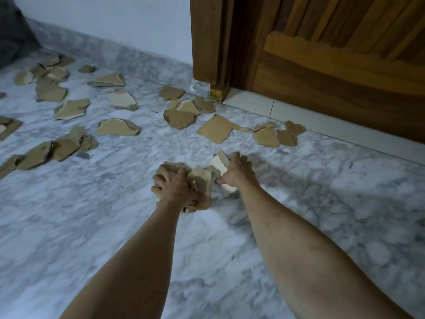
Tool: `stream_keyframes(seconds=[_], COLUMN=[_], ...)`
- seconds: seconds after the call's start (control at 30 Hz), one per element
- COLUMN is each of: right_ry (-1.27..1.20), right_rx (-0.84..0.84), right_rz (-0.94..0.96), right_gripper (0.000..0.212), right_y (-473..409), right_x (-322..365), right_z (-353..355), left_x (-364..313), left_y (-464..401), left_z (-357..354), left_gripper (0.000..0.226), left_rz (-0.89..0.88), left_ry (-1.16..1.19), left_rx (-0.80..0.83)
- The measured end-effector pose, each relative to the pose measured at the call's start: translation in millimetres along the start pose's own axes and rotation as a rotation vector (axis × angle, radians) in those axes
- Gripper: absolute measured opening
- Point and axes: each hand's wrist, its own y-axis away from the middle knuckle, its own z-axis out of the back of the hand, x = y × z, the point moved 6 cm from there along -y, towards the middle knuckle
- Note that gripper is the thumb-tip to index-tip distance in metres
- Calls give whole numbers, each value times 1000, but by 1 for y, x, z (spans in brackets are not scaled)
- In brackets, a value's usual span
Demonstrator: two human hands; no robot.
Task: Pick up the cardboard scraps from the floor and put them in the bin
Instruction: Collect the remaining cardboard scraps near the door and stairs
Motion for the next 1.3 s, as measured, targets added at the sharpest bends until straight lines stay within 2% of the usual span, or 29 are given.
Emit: stream_keyframes(seconds=[0.1, 0.23, 0.33, 0.4, 0.5, 0.67, 0.77, 0.83, 0.87, 0.93, 1.0, 1.03, 1.13, 1.2, 1.27, 1.3], right_ry=[-183, -280, -294, -240, -215, -327, -406, -471, -490, -488, -474, -486, -553, -589, -653, -679], right_rx=[6, 32, -33, -52, -79, -114, -120, -123, -122, -109, -141, -174, -259, -296, -313, -307], right_rz=[-50, -90, -43, 9, 13, -64, -93, -133, -149, -161, -180, -201, -264, -298, -326, -337], right_gripper=[84, 73, 47, 36, 38, 22, 24, 29, 32, 36, 36, 36, 36, 37, 39, 40], right_y=[12, 25, 37, 46, 56, 65, 68, 68, 68, 66, 62, 59, 45, 28, 14, 6], right_x=[-9, -20, -17, -8, 0, -10, -11, -8, -5, 8, 21, 25, 27, 14, -1, -7], right_z=[-7, -12, -17, -22, -23, -9, 2, 12, 17, 27, 39, 44, 52, 53, 49, 47], left_x=[2, 8, 6, -3, -11, -24, -30, -34, -33, -27, -30, -32, -46, -65, -77, -84], left_y=[1, 3, 11, 18, 26, 36, 39, 33, 31, 21, 20, 20, 12, 10, 8, 6], left_z=[5, 6, 3, 5, 0, -8, -1, 4, 9, 18, 28, 33, 41, 39, 29, 24], left_gripper=[108, 125, 120, 106, 91, 98, 86, 90, 83, 57, 28, 24, 44, 52, 43, 31], left_rz=[3, 6, -42, -122, -103, -85, -5, 27, 21, 11, -12, -9, -58, -143, -151, -180], left_ry=[26, 57, 100, 248, 477, 876, 1120, 1168, 1134, 1079, 1108, 1148, 1260, 1365, 1417, 1406], left_rx=[-31, -38, -22, 14, 152, 330, 437, 464, 427, 301, 248, 218, 166, 255, 411, 471])
